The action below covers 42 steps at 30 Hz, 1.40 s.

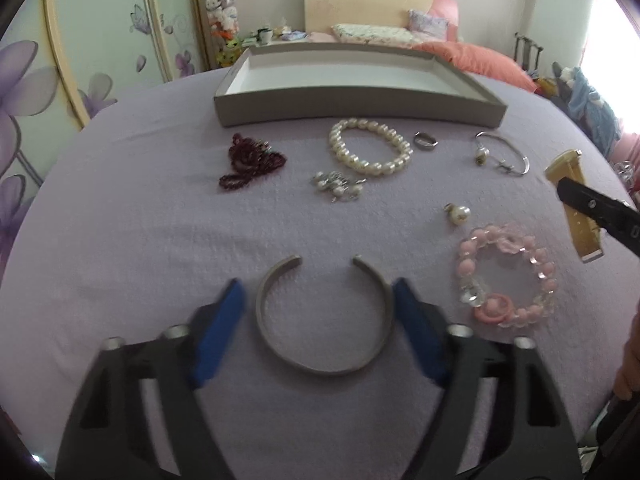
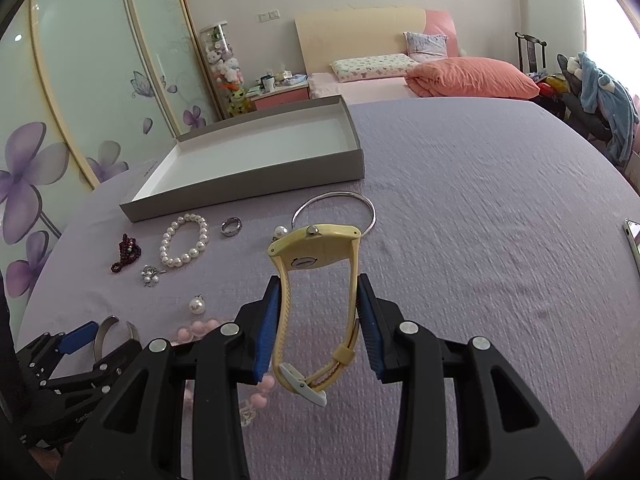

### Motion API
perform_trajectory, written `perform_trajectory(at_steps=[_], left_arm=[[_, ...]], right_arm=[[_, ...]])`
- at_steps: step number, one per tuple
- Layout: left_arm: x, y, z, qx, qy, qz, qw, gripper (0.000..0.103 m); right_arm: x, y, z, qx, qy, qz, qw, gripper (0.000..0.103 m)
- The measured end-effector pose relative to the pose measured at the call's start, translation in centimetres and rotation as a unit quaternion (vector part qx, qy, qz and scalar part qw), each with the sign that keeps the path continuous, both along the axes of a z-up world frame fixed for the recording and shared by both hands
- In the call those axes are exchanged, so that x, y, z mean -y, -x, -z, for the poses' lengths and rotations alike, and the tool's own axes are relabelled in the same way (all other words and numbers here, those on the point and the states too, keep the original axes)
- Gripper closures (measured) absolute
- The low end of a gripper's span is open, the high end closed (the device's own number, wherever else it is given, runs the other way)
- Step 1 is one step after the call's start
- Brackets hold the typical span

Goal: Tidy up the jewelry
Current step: 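Grasp the yellow watch with the right gripper while the left gripper moves to the silver cuff bangle, then carry the watch and cuff bangle into the grey tray and open both grippers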

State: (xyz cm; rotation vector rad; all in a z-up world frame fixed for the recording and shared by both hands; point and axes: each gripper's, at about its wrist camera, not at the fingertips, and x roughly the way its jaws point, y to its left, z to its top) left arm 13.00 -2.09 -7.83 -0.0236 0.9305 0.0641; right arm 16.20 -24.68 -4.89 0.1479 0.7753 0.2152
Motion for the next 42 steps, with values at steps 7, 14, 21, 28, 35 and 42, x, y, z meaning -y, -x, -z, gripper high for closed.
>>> perform_trajectory(at_steps=[7, 14, 21, 28, 35, 42], left_arm=[[-1.9, 0.2, -1.1, 0.003, 0.024, -0.011, 0.9996, 0.036], [-4.5, -1.0, -6.2, 0.053, 0.001, -0.033, 0.9980, 0.036], [-5.8, -7.2, -10.7, 0.091, 0.027, -0.028, 0.9951, 0.036], [-6.4, -17.1, -10.7, 0.084, 0.066, -0.032, 0.9937, 0.036], [-5.9, -25.0, -7.7, 0.046, 0.042, -0.030, 0.9976, 0.036], [-6.1, -27.9, -5.4, 0.025, 0.053, -0.044, 0.9973, 0.036]], right_arm=[[-0.1, 0.1, -2.2, 0.023, -0.004, -0.018, 1.000, 0.064], [-0.6, -2.1, -5.7, 0.059, -0.001, -0.036, 0.998, 0.064], [-1.9, -8.4, -9.4, 0.083, -0.005, -0.056, 0.995, 0.064], [-3.6, -17.6, -9.1, 0.055, -0.014, -0.079, 0.995, 0.064], [-6.9, -26.2, -2.8, -0.056, 0.043, -0.070, 0.995, 0.064], [-7.7, -28.8, 0.1, -0.100, 0.071, -0.047, 0.991, 0.061]])
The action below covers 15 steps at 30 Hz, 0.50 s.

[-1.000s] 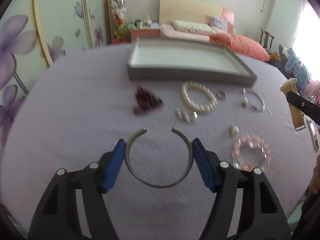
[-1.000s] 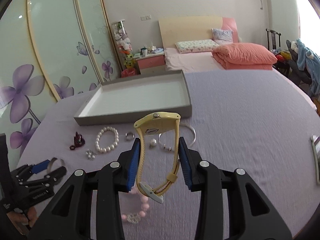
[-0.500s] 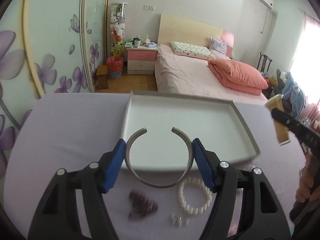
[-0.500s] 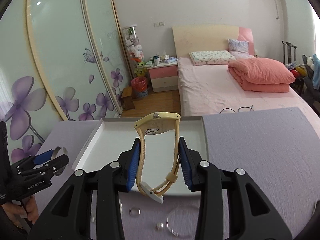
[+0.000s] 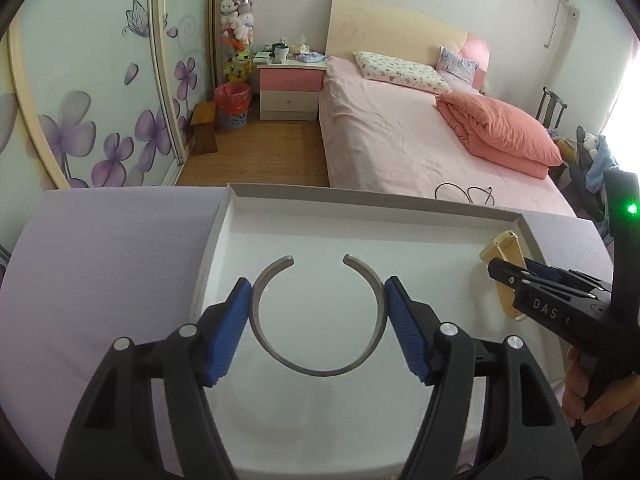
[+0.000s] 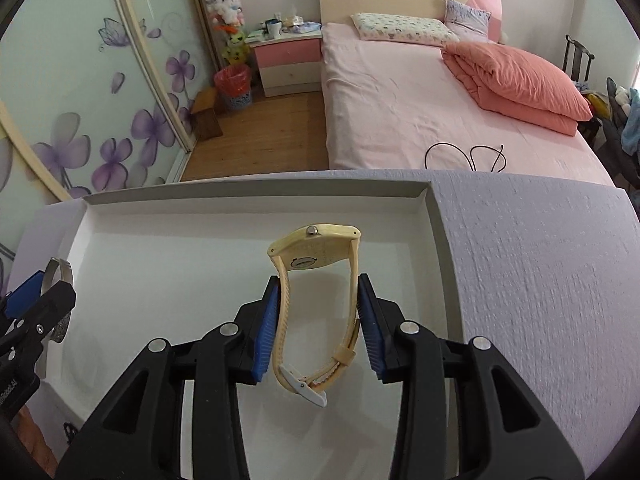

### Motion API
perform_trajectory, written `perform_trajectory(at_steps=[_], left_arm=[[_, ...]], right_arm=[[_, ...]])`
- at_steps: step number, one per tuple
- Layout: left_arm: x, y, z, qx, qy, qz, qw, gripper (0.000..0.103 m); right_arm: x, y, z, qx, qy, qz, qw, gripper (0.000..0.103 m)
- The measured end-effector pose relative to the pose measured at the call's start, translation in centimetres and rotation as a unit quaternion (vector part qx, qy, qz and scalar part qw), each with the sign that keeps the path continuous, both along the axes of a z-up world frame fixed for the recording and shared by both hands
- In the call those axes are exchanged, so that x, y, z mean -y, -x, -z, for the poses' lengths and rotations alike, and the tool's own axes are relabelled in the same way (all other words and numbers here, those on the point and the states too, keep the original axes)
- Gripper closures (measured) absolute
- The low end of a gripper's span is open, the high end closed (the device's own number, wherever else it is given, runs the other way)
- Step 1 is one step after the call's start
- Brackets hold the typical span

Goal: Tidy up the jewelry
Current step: 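Carry the watch and cuff bangle into the grey tray and open both grippers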

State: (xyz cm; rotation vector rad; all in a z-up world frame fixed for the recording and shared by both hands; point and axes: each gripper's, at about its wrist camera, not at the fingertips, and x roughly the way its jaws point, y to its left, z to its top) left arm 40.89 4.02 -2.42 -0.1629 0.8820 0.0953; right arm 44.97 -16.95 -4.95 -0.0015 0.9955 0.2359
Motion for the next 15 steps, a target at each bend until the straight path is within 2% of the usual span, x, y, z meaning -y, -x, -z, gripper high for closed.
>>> perform_trajectory(at_steps=[1, 2, 4, 12, 15], left_arm=[[0.0, -0.3, 0.2, -0.003, -0.002, -0.001, 1.0000, 0.036], [0.0, -0.4, 0.5, -0.004, 0.000, -0.002, 1.0000, 0.036], [0.1, -0.6, 0.8, -0.008, 0.000, -0.003, 1.0000, 0.036], [-0.1, -1.5, 1.8, -0.026, -0.003, -0.026, 0.9993, 0.034], [-0.8, -0.3, 0.6, -0.009, 0.010, -0.033, 0.9994, 0.022]], right_arm=[[0.0, 0.1, 0.0, 0.002, 0.004, -0.001, 1.000, 0.057], [0.0, 0.0, -0.2, 0.006, 0.003, -0.001, 1.000, 0.046], [0.8, 1.0, -1.0, 0.026, -0.007, 0.001, 1.000, 0.034], [3.6, 3.7, -2.6, 0.057, -0.036, -0.004, 0.998, 0.033], [4.4, 5.6, -3.5, 0.079, -0.036, -0.009, 0.996, 0.033]])
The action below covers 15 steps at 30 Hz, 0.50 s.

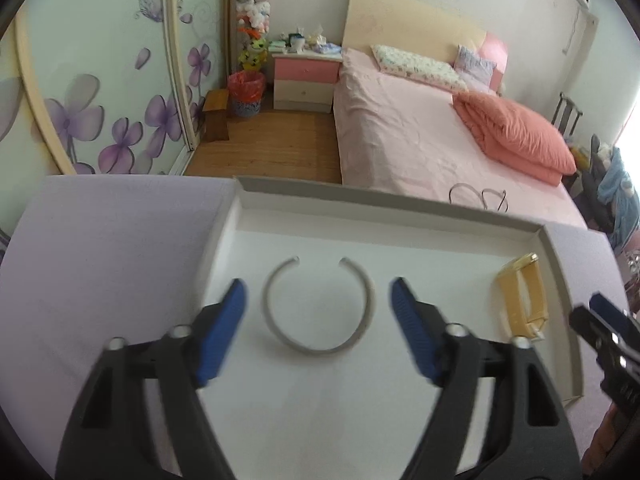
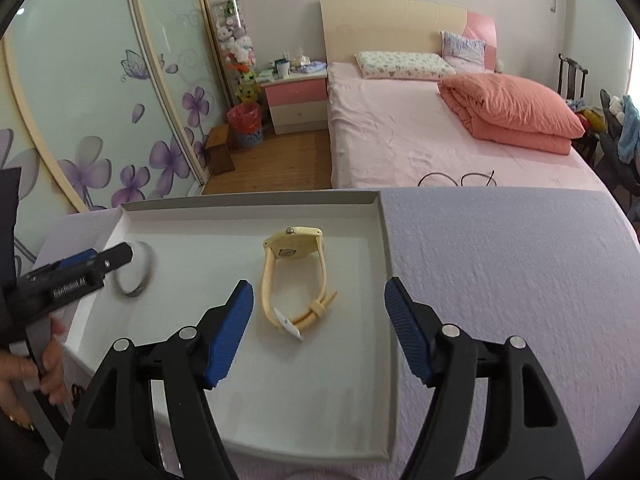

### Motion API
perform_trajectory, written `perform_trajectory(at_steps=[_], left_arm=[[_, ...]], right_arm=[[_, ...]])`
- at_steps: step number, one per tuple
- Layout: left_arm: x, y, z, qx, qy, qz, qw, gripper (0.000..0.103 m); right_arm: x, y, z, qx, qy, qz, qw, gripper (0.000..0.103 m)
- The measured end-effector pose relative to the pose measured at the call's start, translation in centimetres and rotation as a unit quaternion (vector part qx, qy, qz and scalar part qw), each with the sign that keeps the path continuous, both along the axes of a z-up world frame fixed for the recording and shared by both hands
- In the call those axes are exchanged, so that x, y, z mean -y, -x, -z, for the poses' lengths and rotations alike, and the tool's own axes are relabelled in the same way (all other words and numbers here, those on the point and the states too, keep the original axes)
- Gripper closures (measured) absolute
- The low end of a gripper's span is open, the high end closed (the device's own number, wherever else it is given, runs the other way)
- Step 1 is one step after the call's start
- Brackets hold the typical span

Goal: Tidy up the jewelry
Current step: 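Carry the watch and cuff bangle into the grey tray and open both grippers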

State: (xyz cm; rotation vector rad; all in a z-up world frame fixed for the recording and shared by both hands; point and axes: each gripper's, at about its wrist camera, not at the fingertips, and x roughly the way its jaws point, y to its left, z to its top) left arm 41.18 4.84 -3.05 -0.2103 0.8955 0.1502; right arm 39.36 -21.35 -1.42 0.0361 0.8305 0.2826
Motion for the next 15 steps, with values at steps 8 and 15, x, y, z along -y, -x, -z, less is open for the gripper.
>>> perform_trajectory(at_steps=[8, 15], left_arm=[[-2.5, 9.9, -5.2, 0.081, -0.001, -0.016, 0.9966, 0.014], [-2.7, 20.5, -5.3, 0.110, -0.011, -0.015, 0.9938, 0.010]], right_arm=[[2.2, 7.5, -2.3, 0.037, -0.038, -0.027, 0.998, 0.033], [2.1, 15.1, -1.2, 0.041, -0.038, -0.063, 0.996, 0.033]])
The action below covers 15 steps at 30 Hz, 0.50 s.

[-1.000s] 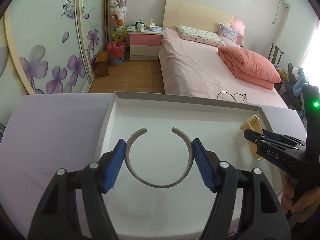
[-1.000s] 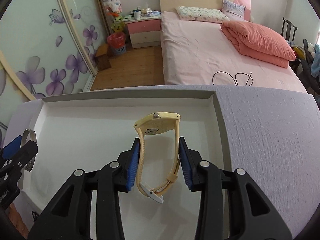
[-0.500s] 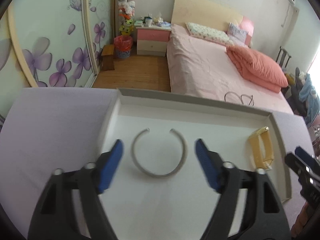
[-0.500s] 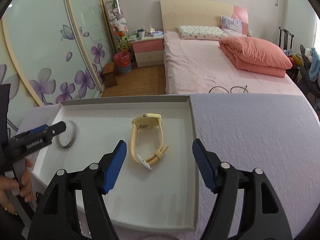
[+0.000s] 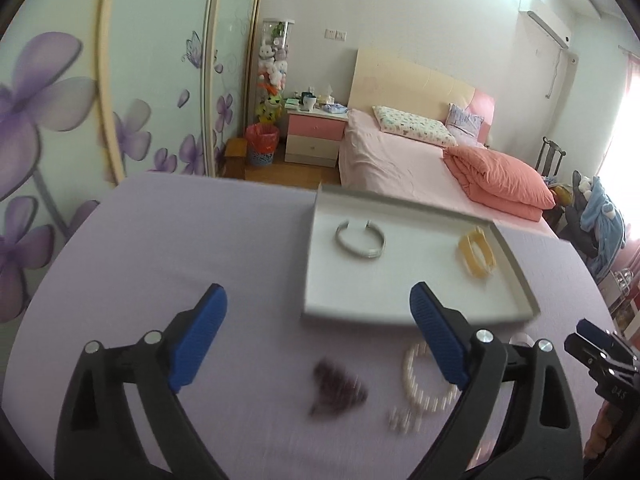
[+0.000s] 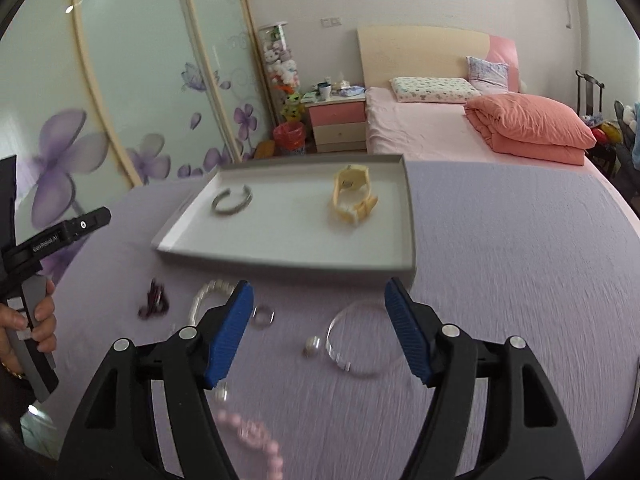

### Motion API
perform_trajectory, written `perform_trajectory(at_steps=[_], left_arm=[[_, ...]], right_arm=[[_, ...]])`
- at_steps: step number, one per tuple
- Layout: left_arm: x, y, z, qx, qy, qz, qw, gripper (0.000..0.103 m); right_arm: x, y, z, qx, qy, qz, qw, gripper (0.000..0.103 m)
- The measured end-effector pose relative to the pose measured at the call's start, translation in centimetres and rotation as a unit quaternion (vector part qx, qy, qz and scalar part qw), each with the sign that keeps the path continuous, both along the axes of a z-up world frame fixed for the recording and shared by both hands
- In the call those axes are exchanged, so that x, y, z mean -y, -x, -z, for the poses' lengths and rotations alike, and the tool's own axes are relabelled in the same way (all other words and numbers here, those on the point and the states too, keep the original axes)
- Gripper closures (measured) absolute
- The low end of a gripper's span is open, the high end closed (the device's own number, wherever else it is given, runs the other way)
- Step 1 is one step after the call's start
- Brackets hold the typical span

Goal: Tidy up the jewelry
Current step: 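Carry the watch and cuff bangle into the grey tray and open both grippers, then grasp the pink bead bracelet with the right gripper while the left gripper grasps a pearl earring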

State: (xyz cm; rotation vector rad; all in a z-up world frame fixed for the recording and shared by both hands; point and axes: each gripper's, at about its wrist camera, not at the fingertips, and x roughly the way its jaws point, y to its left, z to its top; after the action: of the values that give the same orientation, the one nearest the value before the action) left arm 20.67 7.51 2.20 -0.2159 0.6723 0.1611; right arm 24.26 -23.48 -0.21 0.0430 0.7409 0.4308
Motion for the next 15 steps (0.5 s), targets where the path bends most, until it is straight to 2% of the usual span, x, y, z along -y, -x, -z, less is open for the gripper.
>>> perform_trajectory(at_steps=[3, 5, 7, 15], left_arm=[[0.2, 3.3, 0.9, -0.004, -0.003, 0.005, 1.0000, 0.010], [0.5, 5.3, 1.9, -0.010, 0.002, 0.014, 0.9999, 0.010], [1.0, 6.7, 2.6, -0.017, 0.005, 0.024, 0.9996, 0.010], [2.4, 8.3, 4.7, -0.045, -0.016, 0.050, 0.9976, 0.010]], right_arm=[[-0.2, 2.6, 1.3, -0.006, 0.017, -0.017, 1.000, 0.039], [-0.5, 3.8, 2.3, -0.021, 0.021, -0.030, 0.999, 0.050], [-0.7, 4.9, 3.5, -0.040, 0.024, -0.044, 0.998, 0.054], [-1.3, 7.6, 6.4, -0.066, 0.045, -0.057, 0.995, 0.059]])
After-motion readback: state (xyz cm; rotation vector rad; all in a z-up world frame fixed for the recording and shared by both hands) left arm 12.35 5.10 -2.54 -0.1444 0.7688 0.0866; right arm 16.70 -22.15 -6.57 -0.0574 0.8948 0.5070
